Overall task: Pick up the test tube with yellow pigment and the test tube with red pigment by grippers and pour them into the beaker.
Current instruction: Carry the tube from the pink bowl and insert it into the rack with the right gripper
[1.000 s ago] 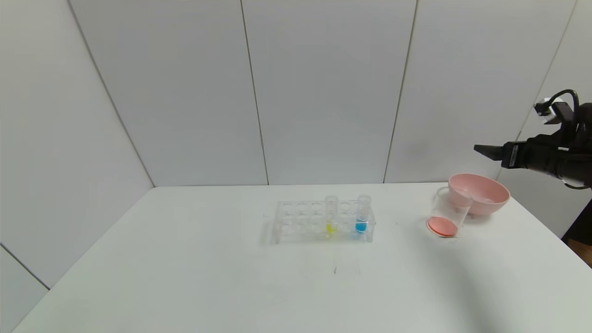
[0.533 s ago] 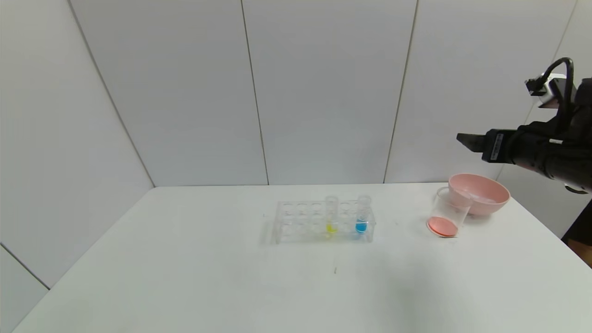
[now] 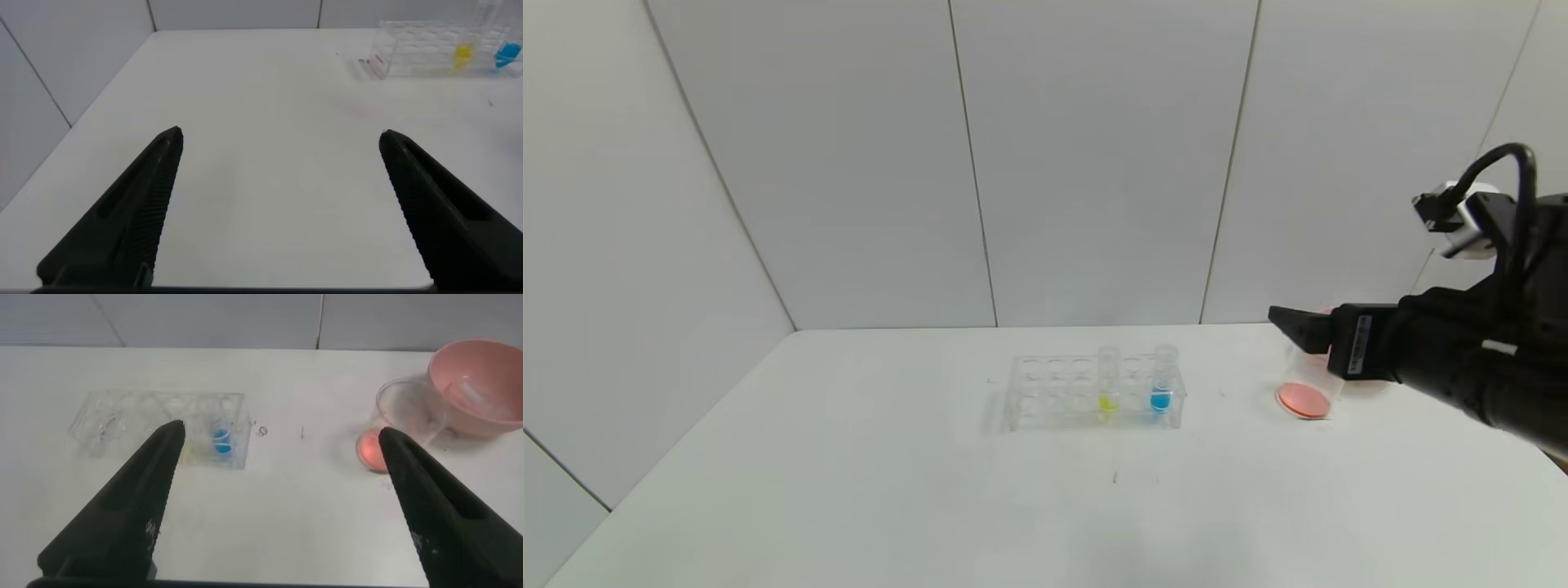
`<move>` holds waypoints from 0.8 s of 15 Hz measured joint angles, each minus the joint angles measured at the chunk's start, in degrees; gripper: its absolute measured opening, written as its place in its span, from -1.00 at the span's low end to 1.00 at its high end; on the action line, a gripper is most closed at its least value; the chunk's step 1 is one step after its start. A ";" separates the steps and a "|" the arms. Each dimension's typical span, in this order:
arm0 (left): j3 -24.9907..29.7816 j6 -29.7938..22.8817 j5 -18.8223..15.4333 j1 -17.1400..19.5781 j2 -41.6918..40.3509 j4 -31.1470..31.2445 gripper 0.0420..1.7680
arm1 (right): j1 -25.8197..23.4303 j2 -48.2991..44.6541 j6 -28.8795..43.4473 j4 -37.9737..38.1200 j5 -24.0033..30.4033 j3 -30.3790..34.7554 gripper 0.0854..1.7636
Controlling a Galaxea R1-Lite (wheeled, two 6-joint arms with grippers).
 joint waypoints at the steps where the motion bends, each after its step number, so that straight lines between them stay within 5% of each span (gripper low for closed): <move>1: 0.00 0.00 0.00 0.00 0.00 0.00 0.94 | 3.11 0.71 1.91 -0.11 -2.93 0.63 0.92; 6: 0.00 0.02 0.00 0.00 0.00 0.00 0.94 | 15.35 9.42 8.37 -3.54 -11.52 0.39 0.92; 12: 0.00 0.00 0.00 0.00 0.00 0.00 0.94 | 18.36 23.24 8.73 -7.40 -13.98 -6.91 0.92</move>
